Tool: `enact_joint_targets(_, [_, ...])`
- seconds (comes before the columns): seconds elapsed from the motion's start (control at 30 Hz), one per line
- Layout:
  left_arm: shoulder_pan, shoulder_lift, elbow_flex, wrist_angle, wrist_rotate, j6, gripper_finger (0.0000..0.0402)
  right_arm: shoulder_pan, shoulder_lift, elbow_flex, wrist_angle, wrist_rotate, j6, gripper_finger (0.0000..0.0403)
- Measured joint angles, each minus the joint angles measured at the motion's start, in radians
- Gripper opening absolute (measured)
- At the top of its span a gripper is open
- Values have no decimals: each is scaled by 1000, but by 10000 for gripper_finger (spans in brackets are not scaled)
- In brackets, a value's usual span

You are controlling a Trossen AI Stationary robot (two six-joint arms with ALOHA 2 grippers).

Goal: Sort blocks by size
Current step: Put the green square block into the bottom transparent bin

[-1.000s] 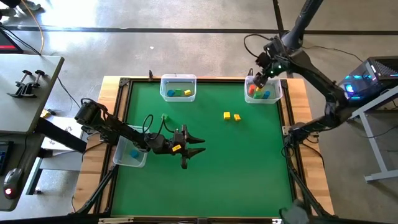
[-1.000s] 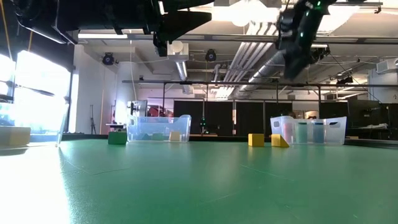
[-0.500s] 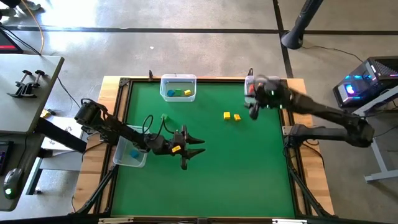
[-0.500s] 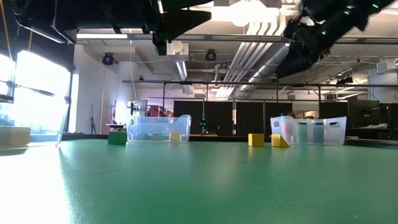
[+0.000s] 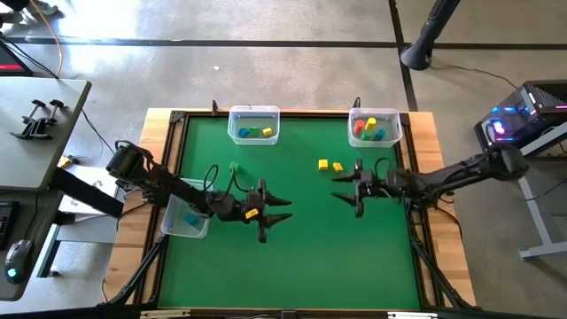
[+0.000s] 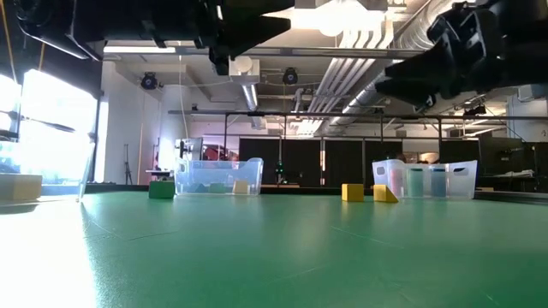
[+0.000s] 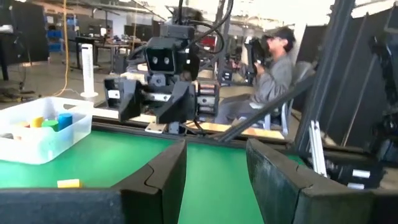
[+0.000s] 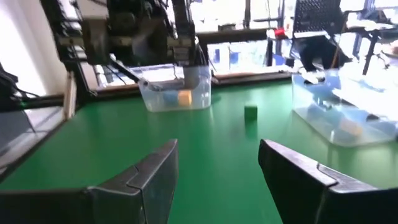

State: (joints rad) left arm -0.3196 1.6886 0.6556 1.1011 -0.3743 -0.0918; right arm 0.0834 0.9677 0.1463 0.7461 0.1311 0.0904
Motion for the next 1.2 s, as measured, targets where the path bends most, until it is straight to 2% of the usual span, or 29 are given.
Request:
enact_joint_targets(0.13, [-27,0,0,-12,-25,93,154,118,79,6,17,142,12,222])
enact_joint_targets(0.23, [-66,0,0,-14,-128,206,154,179,146,8,56,203,15,222])
enact_joint_targets(0.33, [-115,-1,0,-18,-318,300,154,216,211,8,106,242,35,222])
enact_joint_targets(0.53, [-179,-2,0,-25,-872,306,154,235,326,8,208,259,45,222])
enact_joint_targets(0.63, [-187,-3,0,-24,-1017,306,154,234,371,9,252,260,59,222])
enact_joint_targets(0.77, [-175,-3,0,-24,-1092,268,154,234,413,9,292,260,70,222])
enact_joint_targets(1.03, [-118,-80,0,-28,-1096,295,154,233,454,10,344,260,77,222])
enact_joint_targets(1.13, [-103,-138,0,-34,-1053,330,154,233,454,10,345,260,78,222])
enact_joint_targets(1.2, [-91,-194,0,-68,-954,320,154,233,454,10,346,260,78,222])
